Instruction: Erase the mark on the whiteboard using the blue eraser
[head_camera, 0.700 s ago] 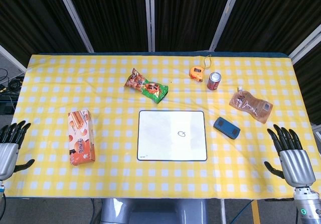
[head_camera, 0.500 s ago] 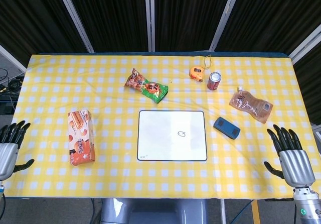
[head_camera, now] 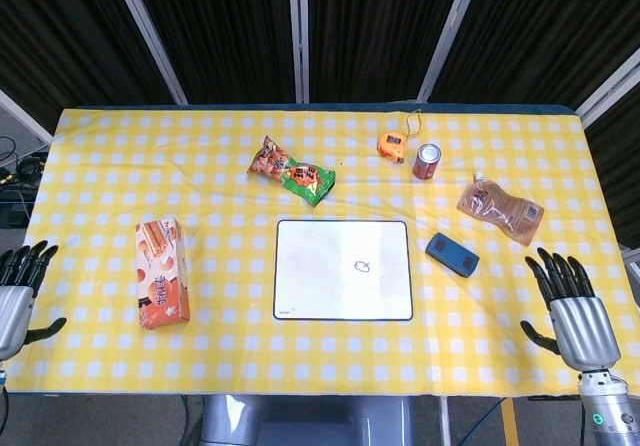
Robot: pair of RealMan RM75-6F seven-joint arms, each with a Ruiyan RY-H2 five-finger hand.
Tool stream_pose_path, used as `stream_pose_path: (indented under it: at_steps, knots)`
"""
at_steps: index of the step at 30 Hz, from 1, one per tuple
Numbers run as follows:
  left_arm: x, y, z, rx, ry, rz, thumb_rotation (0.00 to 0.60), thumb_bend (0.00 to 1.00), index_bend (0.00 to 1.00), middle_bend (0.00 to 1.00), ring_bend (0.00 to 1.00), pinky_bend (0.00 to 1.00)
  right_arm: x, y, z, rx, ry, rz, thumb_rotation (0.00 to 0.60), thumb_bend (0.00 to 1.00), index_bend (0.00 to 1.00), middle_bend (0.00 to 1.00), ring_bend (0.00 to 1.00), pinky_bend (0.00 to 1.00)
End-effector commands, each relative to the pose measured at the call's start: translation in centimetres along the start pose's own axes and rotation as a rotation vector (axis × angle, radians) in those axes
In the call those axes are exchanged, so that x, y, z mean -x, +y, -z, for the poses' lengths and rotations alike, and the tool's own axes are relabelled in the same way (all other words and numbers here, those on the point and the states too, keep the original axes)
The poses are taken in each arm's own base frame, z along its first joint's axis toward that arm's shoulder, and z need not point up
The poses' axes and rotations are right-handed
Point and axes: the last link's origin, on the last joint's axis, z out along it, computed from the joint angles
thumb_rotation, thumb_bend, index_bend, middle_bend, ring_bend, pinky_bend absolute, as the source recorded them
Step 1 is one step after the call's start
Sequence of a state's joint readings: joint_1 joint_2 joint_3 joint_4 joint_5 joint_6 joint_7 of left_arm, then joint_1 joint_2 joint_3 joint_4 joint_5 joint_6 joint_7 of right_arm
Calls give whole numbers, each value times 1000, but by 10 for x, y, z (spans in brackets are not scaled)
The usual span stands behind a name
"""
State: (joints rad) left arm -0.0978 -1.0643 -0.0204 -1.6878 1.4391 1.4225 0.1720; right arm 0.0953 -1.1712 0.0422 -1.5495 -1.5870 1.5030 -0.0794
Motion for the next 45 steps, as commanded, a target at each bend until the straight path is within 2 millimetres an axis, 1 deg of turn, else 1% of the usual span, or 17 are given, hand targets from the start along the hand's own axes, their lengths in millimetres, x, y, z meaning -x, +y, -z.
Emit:
stream_pose_path:
  at_steps: [1, 4, 7, 10, 13, 18, 24, 29, 34, 39, 45]
  knots:
    - [-2, 0, 1, 4, 11, -1, 600, 146, 0, 0, 0, 0, 1, -2, -4, 0, 7, -20, 600, 90, 45, 0, 0, 0]
    - [-1, 1, 0, 7, 14, -3, 600, 146, 0, 0, 0, 0, 6, -7, -13, 4, -6, -61, 600, 90, 108, 0, 0, 0]
    - [-1, 0, -2, 5, 12, -5, 600, 147, 0, 0, 0, 0, 12, -15, -29, 14, -46, -82, 600, 92, 170, 3, 0, 0]
    - [0, 0, -4, -1, 11, -5, 600, 146, 0, 0, 0, 0, 19, -27, -48, 18, -86, -92, 600, 106, 244, 52, 0, 0]
    - [0, -1, -5, -5, 11, -3, 600, 146, 0, 0, 0, 0, 26, -38, -65, 28, -125, -98, 600, 118, 275, 79, 0, 0]
    - [0, -3, -5, -6, 6, 2, 600, 145, 0, 0, 0, 0, 43, -49, -89, 71, -168, -101, 600, 126, 283, 81, 0, 0]
    - [0, -5, -7, -15, 0, 6, 600, 146, 0, 0, 0, 0, 60, -51, -105, 129, -218, -102, 600, 129, 266, 62, 0, 0]
    - [3, -5, -9, -16, -14, -2, 600, 145, 0, 0, 0, 0, 69, -54, -111, 177, -261, -140, 600, 132, 251, 53, 0, 0]
    - [5, -3, -10, -15, -20, -7, 600, 146, 0, 0, 0, 0, 78, -61, -120, 223, -286, -195, 600, 135, 251, 53, 0, 0]
    - [5, -4, -11, -19, -23, 0, 600, 146, 0, 0, 0, 0, 85, -62, -128, 226, -258, -154, 600, 136, 243, 48, 0, 0]
    - [6, -5, -13, -21, -27, 0, 600, 145, 0, 0, 0, 0, 97, -60, -132, 245, -266, -168, 600, 136, 237, 42, 0, 0]
